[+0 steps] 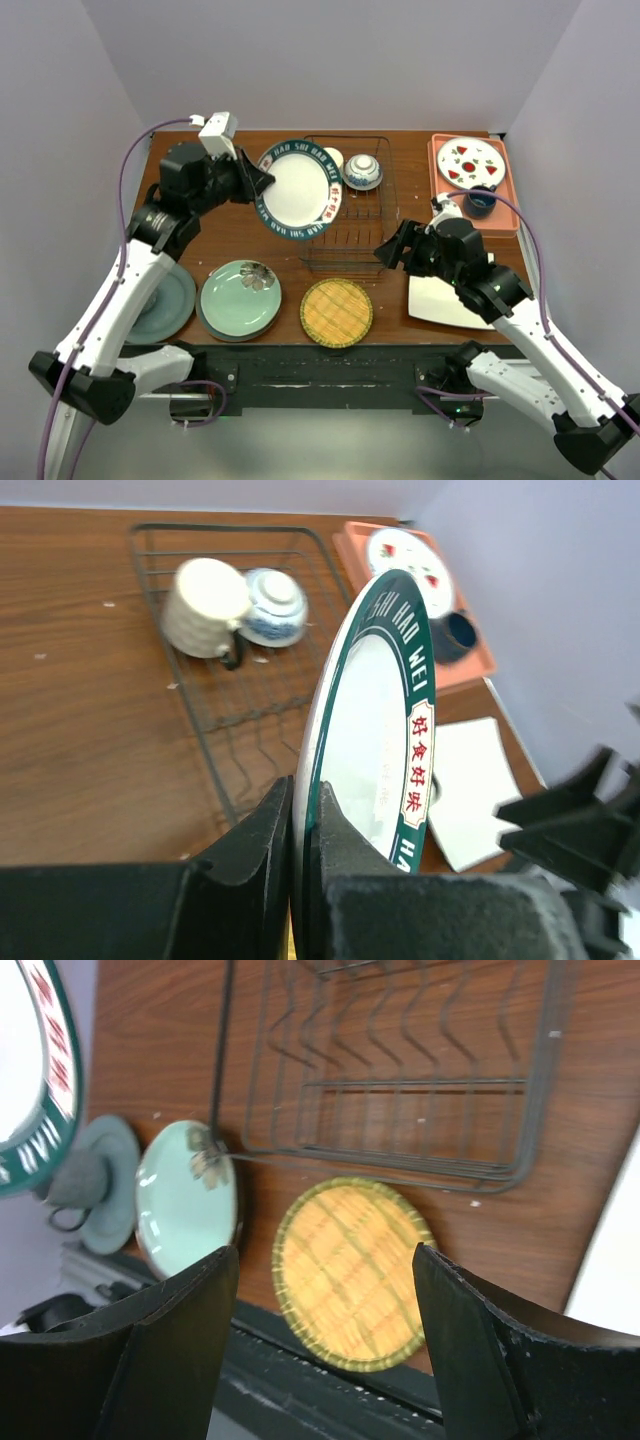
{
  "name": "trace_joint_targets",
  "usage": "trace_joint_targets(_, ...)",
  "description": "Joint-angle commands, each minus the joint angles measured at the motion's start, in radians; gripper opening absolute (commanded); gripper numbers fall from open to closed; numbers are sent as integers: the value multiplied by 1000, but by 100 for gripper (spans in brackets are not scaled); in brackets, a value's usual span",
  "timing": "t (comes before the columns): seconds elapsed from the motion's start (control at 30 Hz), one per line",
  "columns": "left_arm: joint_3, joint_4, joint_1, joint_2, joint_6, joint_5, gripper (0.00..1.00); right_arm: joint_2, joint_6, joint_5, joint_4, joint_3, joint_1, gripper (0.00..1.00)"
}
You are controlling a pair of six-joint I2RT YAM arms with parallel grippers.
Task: Load the mixed dishes into the dish rack
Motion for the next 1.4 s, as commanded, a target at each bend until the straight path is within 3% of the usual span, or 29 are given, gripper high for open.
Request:
trace_joint_targets(0.0, 169, -61, -19, 107, 54, -215, 0, -2, -10, 144, -74, 60, -1, 74)
trace_joint_targets(0.23, 314, -136, -85, 244, 82, -475, 0, 43, -17, 201, -98, 80, -1, 74)
trace_joint_targets(0.43, 340, -164, -160, 325, 102, -638, 0, 92, -25, 224, -109, 90, -1, 74)
trace_joint_targets(0.67, 486, -311, -335, 504, 115, -923, 0, 185, -39, 140, -100, 128, -3, 74)
trace_joint_targets(0.97, 494, -359, -396, 572, 103, -1080, 0, 202, -28, 115, -100, 122, -3, 74)
trace_joint_targets(1.37, 543, -368, -430, 652, 22, -1055, 0, 169, -11, 124, -126, 99, -4, 74)
